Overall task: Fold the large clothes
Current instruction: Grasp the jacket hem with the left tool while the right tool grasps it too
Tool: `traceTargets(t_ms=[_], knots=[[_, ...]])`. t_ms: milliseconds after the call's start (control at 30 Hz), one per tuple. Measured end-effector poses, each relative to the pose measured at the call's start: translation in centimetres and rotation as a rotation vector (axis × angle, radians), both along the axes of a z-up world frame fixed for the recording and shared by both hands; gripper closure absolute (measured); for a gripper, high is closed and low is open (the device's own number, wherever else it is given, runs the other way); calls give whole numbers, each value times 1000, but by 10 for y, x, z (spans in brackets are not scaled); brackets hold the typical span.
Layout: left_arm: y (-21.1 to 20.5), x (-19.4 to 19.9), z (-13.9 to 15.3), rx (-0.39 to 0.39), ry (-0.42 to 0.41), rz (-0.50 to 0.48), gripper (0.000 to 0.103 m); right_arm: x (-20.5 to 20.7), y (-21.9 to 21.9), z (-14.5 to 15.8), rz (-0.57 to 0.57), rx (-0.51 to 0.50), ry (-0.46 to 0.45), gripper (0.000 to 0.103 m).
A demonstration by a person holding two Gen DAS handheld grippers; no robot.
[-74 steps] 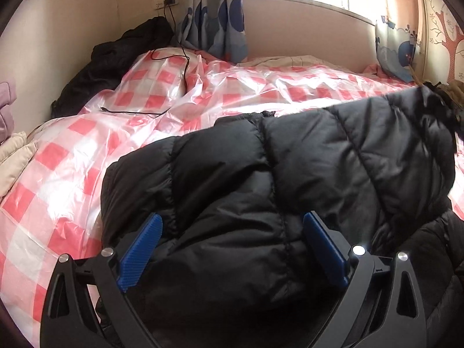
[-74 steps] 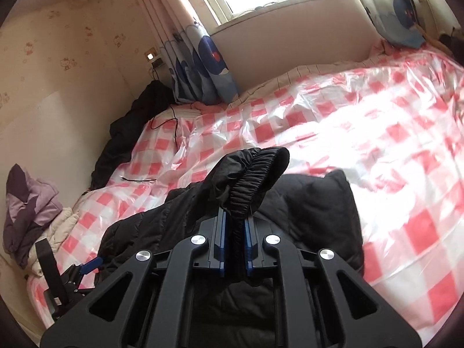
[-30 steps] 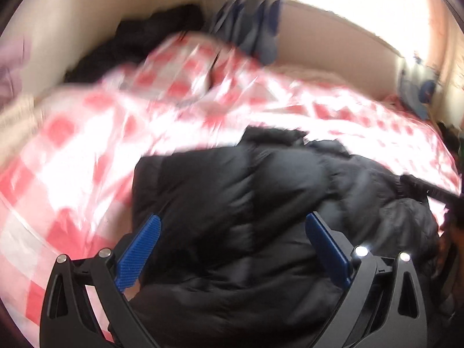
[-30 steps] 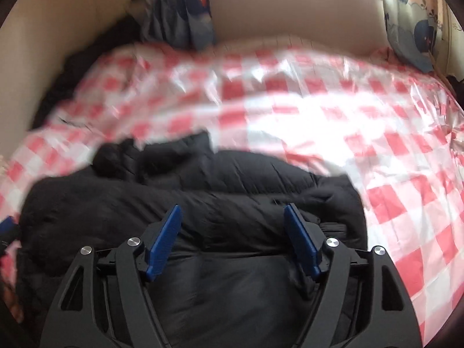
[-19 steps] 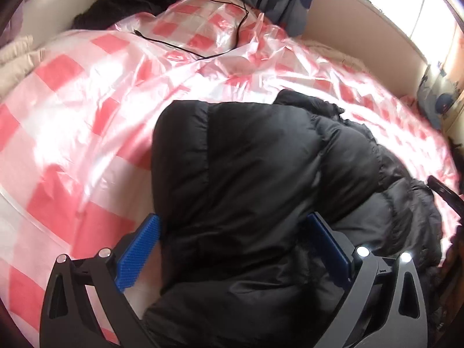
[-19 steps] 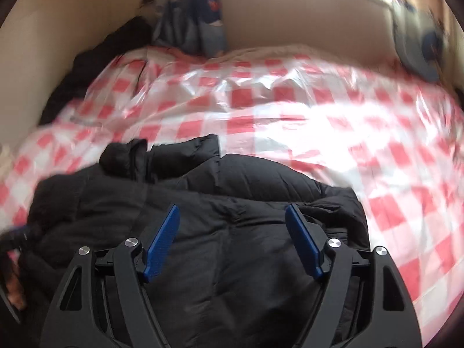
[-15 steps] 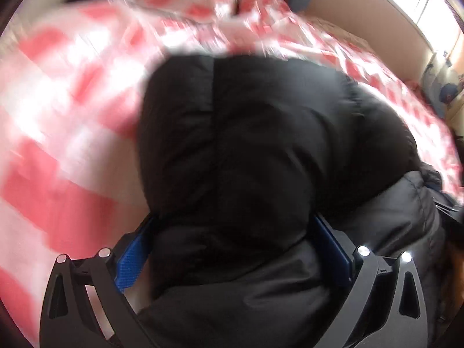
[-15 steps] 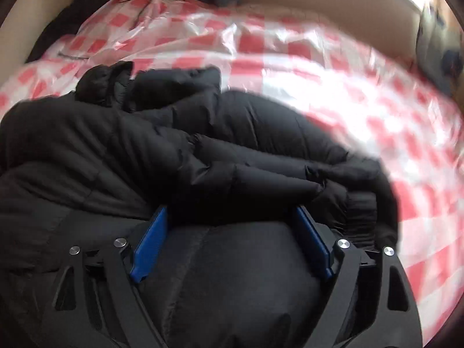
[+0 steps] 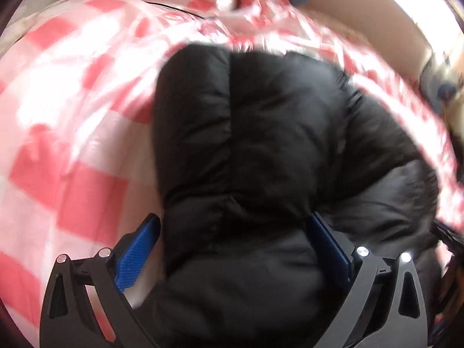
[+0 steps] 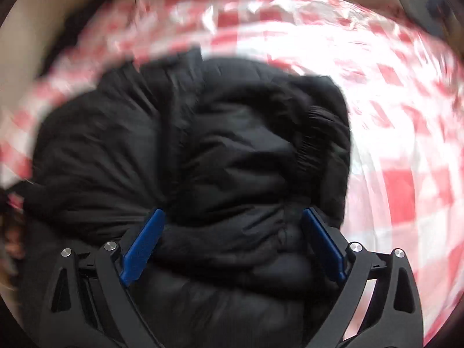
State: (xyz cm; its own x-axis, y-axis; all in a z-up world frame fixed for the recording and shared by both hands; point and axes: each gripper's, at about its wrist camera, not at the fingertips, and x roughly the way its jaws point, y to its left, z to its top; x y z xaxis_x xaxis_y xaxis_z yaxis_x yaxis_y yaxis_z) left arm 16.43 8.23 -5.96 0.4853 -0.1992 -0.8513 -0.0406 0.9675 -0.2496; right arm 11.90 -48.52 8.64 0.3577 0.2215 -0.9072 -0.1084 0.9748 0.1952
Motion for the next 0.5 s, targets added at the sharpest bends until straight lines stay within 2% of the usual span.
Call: traceTargets(t_ms=[33, 133, 200, 233, 333, 400, 433, 500], knots=[[8, -8, 19, -34, -43, -3, 6, -15, -13, 14, -13, 74, -8, 11], [29, -45, 60, -49, -138, -7, 6, -73, -59, 39, -74, 186, -9, 11], [47, -76, 69, -69, -146, 1, 6, -114, -93, 43, -130, 265, 9, 10], [55, -88, 67, -81, -134, 3, 6, -135, -110, 41, -165, 321, 31, 10], [79, -134, 45, -104, -24, -25, 6, -193, -149, 18, -218, 451, 146, 10], [90, -173, 33, -65, 46, -41, 6, -215, -156, 9, -214, 488, 187, 10], [94, -188, 30, -59, 67, -45, 6, -227, -156, 3, -201, 540, 206, 10], [103, -213, 28, -94, 106, -45, 6, -245, -155, -4, -167, 624, 220, 10]])
